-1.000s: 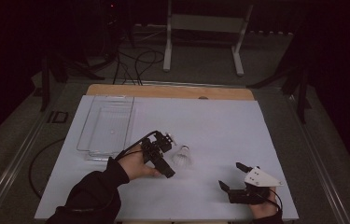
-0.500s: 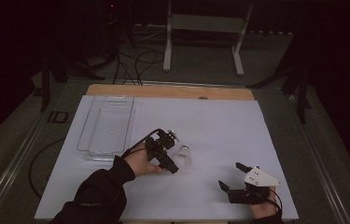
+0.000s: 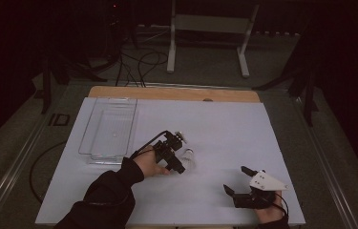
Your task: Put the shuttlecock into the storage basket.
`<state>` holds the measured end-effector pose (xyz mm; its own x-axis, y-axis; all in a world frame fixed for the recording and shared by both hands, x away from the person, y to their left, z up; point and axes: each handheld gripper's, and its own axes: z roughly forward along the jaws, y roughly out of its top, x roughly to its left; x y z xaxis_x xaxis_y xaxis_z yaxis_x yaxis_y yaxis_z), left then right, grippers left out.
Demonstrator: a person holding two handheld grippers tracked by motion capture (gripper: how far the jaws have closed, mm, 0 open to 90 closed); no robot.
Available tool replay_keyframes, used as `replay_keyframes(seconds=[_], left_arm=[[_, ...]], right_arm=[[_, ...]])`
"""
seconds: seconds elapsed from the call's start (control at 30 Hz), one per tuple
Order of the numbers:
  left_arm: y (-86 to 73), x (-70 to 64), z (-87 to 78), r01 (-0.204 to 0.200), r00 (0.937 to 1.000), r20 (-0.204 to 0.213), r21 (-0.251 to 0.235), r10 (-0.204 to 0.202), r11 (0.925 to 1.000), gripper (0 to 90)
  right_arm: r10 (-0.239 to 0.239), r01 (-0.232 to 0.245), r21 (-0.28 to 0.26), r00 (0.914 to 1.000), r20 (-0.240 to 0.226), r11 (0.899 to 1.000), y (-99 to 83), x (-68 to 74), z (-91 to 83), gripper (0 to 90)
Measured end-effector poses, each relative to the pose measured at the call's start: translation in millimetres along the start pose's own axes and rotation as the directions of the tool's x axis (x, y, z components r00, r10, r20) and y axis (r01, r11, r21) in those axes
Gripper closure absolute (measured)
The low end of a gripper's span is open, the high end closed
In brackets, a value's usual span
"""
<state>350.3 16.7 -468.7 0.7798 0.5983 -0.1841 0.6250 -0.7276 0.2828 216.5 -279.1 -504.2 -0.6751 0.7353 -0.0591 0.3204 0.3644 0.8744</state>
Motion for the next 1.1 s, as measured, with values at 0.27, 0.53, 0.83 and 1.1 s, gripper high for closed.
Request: replay_keyframes(seconds=[0.27, 0.53, 0.83, 1.1], left_arm=[[4.8, 6.1, 9.2, 0.026, 0.9993, 0.029, -0.028, -0.025, 0.9993, 33.7], [6.8, 10.2, 20.9, 0.040, 0.9988, 0.029, -0.046, -0.039, 0.9981, 44.0], [6.9, 13.1, 27.1, 0.051, 0.9984, 0.029, -0.096, -0.049, 0.9940, 55.8], [8.7, 12.3, 31.7, 0.043, 0.9987, 0.029, -0.077, -0.041, 0.9961, 65.1]], right_arm=[[0.004, -0.004, 0.001, 1.0000, -0.003, 1.000, -0.2, 0.2, 0.2, 9.4], [0.003, -0.003, 0.002, 1.0000, -0.005, 1.000, -0.4, 0.0, 0.2, 9.5], [0.005, -0.005, 0.003, 1.0000, -0.007, 1.000, -0.6, -0.3, 0.1, 9.5], [0.002, -0.001, 0.009, 1.0000, -0.008, 1.000, -0.5, 0.1, 0.6, 9.5]])
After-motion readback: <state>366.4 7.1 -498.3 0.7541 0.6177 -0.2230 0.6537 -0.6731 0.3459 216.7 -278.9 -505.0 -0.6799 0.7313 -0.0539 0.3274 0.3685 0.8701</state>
